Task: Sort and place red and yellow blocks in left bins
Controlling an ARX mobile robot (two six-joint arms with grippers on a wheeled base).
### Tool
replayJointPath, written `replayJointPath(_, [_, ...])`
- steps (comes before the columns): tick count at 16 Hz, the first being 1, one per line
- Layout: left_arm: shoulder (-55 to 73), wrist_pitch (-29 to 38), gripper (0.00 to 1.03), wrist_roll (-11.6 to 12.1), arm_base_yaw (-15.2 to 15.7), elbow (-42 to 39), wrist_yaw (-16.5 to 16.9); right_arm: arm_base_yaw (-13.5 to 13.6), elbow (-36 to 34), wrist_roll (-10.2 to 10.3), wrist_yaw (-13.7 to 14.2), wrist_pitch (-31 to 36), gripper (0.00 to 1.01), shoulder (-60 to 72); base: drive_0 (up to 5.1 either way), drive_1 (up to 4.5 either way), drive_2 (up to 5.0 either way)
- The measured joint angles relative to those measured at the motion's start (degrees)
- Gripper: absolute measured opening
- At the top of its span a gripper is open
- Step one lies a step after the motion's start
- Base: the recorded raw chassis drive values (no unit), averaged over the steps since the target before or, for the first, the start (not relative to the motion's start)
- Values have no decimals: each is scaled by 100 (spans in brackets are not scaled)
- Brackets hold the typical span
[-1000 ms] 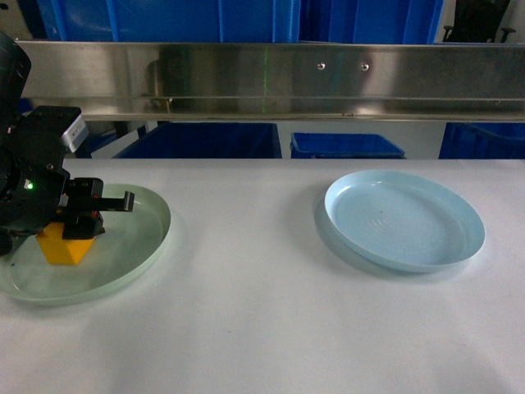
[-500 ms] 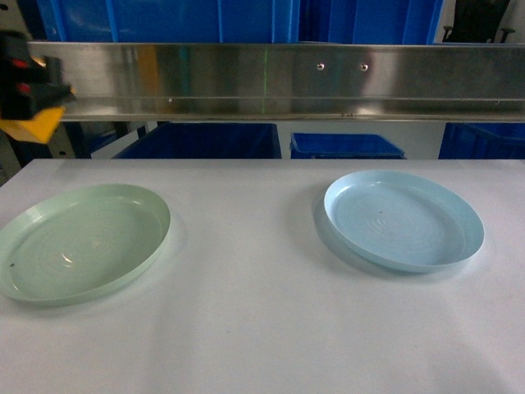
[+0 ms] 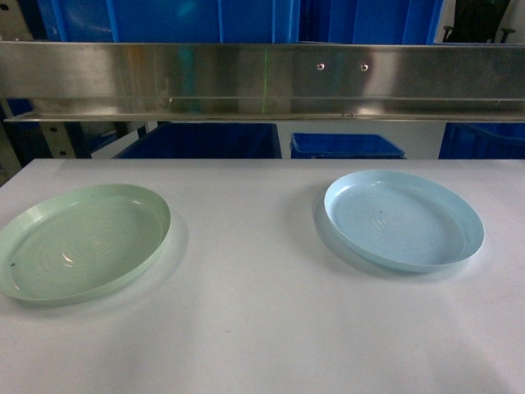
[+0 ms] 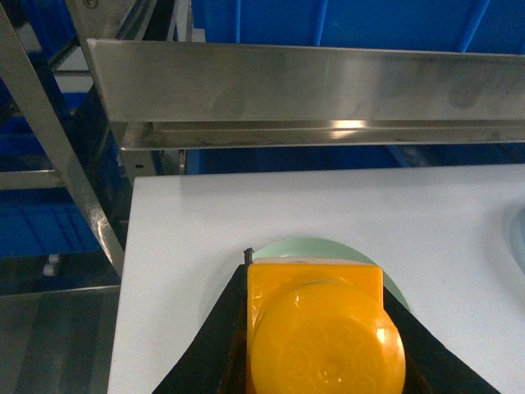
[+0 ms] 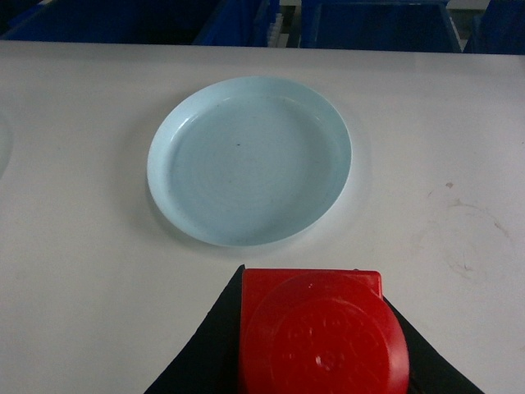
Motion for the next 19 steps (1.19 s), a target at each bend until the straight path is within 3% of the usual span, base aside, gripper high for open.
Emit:
replayJointPath(1, [-17,-118,27,-127,-114,28,-181,0,0,0,0,0,27,0,0,0,0])
replayJointPath(5, [-116,-514,27,-254,-765,83,-675,0,0,0,0,-2,27,0,0,0,0])
replayJointPath(8, [-280,-835,27,-247,-802,83,-691,0,0,0,0,4,27,0,0,0,0])
replayJointPath(13, [-291,-656,27,-251,-632,83,-586,0,0,0,2,7,27,0,0,0,0])
replayJointPath(19, [-286,-654,27,-251,-640,83,-566,0,0,0,15,2,27,4,-441,45,418])
